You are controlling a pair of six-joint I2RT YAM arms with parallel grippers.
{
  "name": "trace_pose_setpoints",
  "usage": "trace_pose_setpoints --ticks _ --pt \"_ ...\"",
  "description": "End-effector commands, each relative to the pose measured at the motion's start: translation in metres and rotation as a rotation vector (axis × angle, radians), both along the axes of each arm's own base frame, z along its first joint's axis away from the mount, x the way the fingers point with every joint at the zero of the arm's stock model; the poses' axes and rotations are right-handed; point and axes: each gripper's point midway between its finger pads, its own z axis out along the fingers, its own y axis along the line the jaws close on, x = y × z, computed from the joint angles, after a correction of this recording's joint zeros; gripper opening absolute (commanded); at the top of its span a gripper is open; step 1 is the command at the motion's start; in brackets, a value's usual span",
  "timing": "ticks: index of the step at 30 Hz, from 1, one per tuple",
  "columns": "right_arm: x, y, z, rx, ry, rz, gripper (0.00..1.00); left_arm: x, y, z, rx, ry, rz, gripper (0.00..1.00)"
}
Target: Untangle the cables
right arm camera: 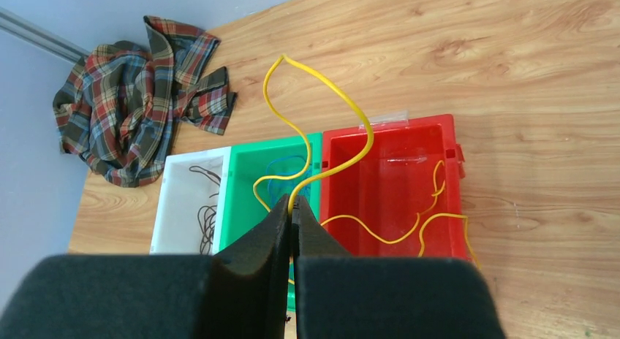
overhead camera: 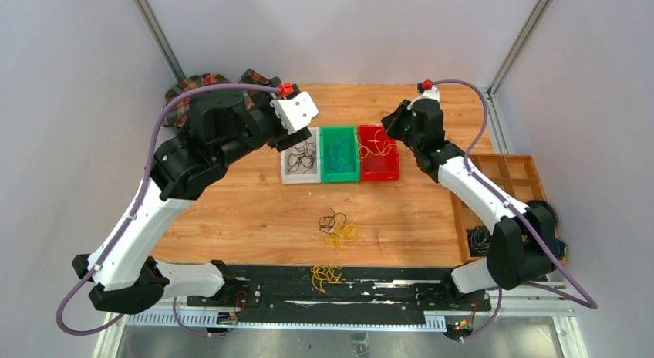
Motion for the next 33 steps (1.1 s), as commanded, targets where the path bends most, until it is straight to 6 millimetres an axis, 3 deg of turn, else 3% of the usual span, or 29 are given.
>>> trace_pose_setpoints --ticks 1,4,8,12,22,31,33 --pt "0.003 0.016 0.002 0.029 0.035 0.041 0.01 -0.002 -0.003 0.000 -0.017 0.015 -0.013 0.69" --pt "0.005 0.008 -0.024 -0.018 0.129 -0.015 0.01 -0.002 -0.003 0.002 -0.018 0.009 -0.015 0.69" --pt "0.005 -0.031 -0.058 -0.129 0.221 -0.215 0.01 -0.002 -0.001 0.005 -0.015 -0.003 -0.012 0.69" --pt "-0.003 -0.050 -0.083 -0.202 0.283 -0.291 0.00 -0.003 0.000 0.007 -0.013 -0.009 -0.012 0.69" --pt "-0.007 -0.027 -0.106 -0.235 0.325 -0.165 0.01 -0.002 -0.002 0.006 -0.010 -0.008 -0.019 0.69" --pt "-0.009 -0.002 -0.146 -0.332 0.397 -0.107 0.01 -0.003 0.000 0.011 -0.008 -0.020 -0.016 0.69" --pt "-0.010 -0.003 -0.153 -0.356 0.416 -0.110 0.10 -0.003 0.001 0.011 -0.007 -0.020 -0.014 0.69"
